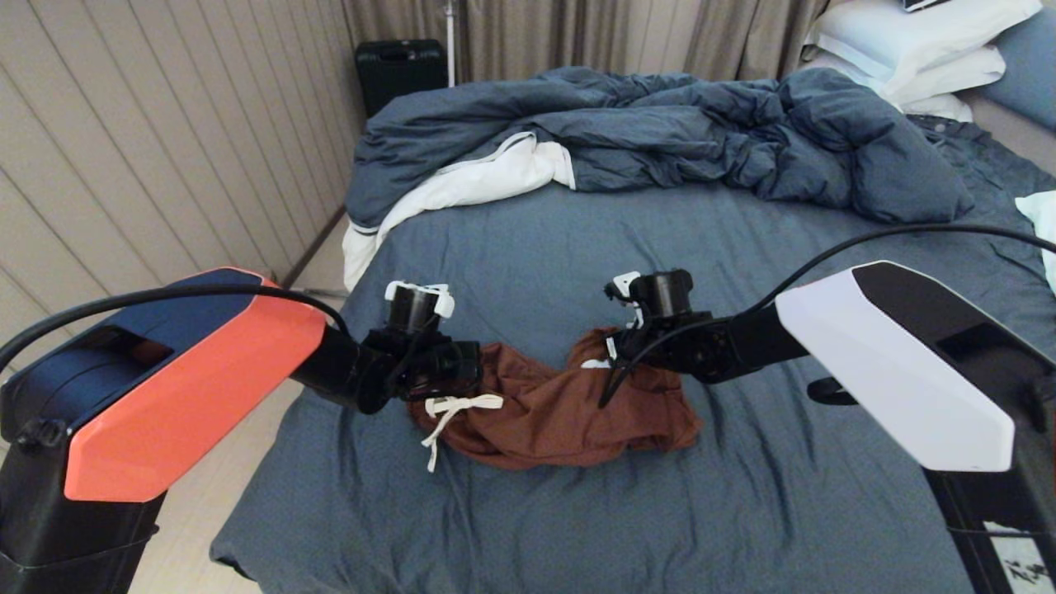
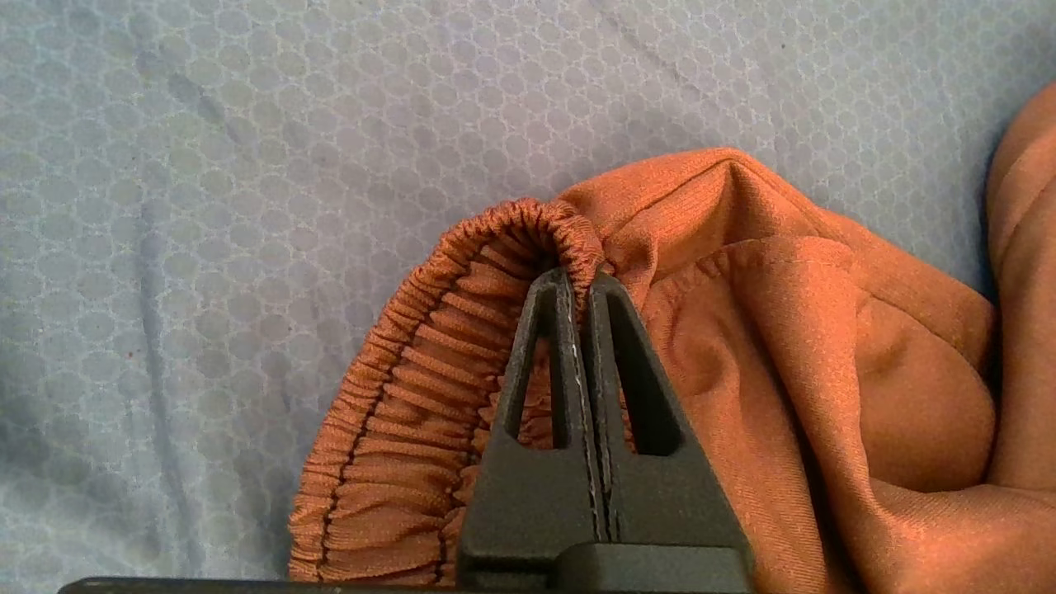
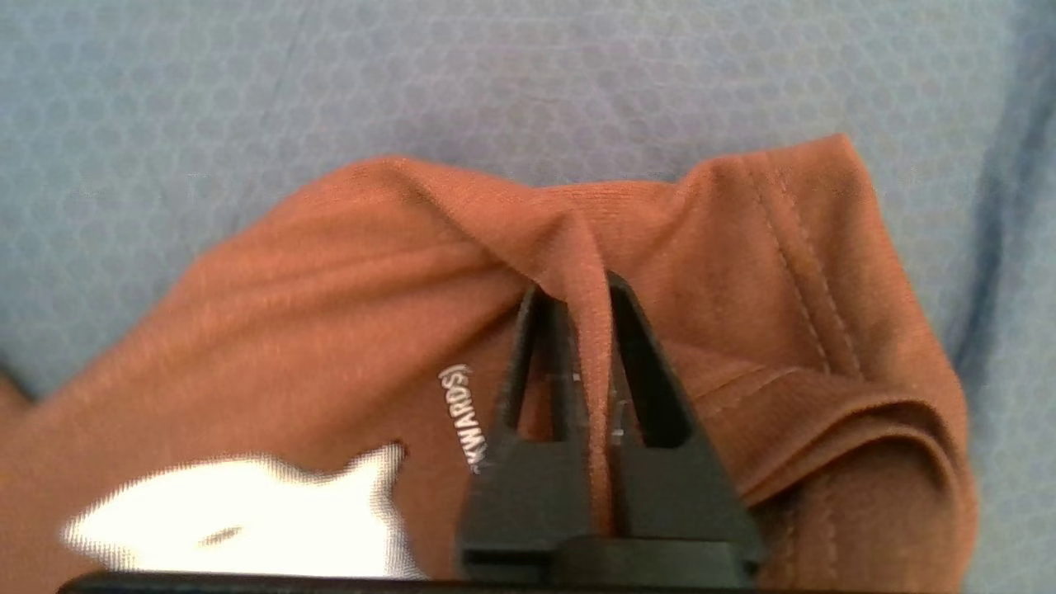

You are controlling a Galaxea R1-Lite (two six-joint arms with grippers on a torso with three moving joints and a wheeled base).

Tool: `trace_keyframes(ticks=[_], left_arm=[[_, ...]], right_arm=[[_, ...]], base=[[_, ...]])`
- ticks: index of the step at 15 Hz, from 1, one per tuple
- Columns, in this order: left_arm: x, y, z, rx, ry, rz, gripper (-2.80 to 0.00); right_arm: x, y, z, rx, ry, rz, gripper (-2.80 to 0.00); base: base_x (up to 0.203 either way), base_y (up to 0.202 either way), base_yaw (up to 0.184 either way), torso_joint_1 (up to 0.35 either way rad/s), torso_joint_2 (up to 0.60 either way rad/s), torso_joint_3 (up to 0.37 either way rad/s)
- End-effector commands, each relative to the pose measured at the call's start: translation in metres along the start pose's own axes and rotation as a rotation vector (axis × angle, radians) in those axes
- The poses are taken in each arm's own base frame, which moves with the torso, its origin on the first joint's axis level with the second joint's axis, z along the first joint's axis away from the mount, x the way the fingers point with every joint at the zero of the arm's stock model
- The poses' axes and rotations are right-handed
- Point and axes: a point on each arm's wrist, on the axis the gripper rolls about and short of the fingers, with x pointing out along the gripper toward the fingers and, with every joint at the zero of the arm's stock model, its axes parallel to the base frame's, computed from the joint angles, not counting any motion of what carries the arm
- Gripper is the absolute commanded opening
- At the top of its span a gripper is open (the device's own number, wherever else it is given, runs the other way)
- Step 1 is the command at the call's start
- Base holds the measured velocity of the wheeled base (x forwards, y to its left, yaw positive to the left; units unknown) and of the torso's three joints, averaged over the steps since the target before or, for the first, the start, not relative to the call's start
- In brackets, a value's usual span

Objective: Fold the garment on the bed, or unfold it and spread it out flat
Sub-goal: Unford the brown shorts

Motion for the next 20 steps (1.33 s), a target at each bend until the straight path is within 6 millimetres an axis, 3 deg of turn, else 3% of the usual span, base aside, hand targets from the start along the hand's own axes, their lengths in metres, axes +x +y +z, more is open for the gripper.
trace_keyframes(ticks=[1,7,10,15,20], left_arm=[[0.001,-0.001,0.0,-0.002,-0.005,-0.003,-2.8],[-0.007,-0.002,0.01,-0.005,-0.032,-0.008,-2.8],[-0.032,-0.008,0.033,-0.01,-0.091,-0.026,-2.8],[-0.096,-0.016,0.067,-0.04,-0.192,-0.057,-2.8],[-0.181,-0.025,0.078,-0.04,-0.273,-0.071,-2.8]], right_arm=[[0.0,-0.004,0.003,0.004,-0.01,-0.008,-2.8],[-0.012,-0.006,0.017,0.012,-0.046,-0.036,-2.8],[-0.036,-0.01,0.041,0.026,-0.111,-0.041,-2.8],[-0.094,-0.02,0.068,0.044,-0.185,-0.047,-2.8],[-0.171,-0.027,0.08,0.05,-0.253,-0.031,-2.8]], base=[[0.0,0.0,0.0,0.0,0.0,0.0],[0.0,0.0,0.0,0.0,0.0,0.0],[0.0,0.0,0.0,0.0,0.0,0.0],[0.0,0.0,0.0,0.0,0.0,0.0],[0.0,0.0,0.0,0.0,0.0,0.0]])
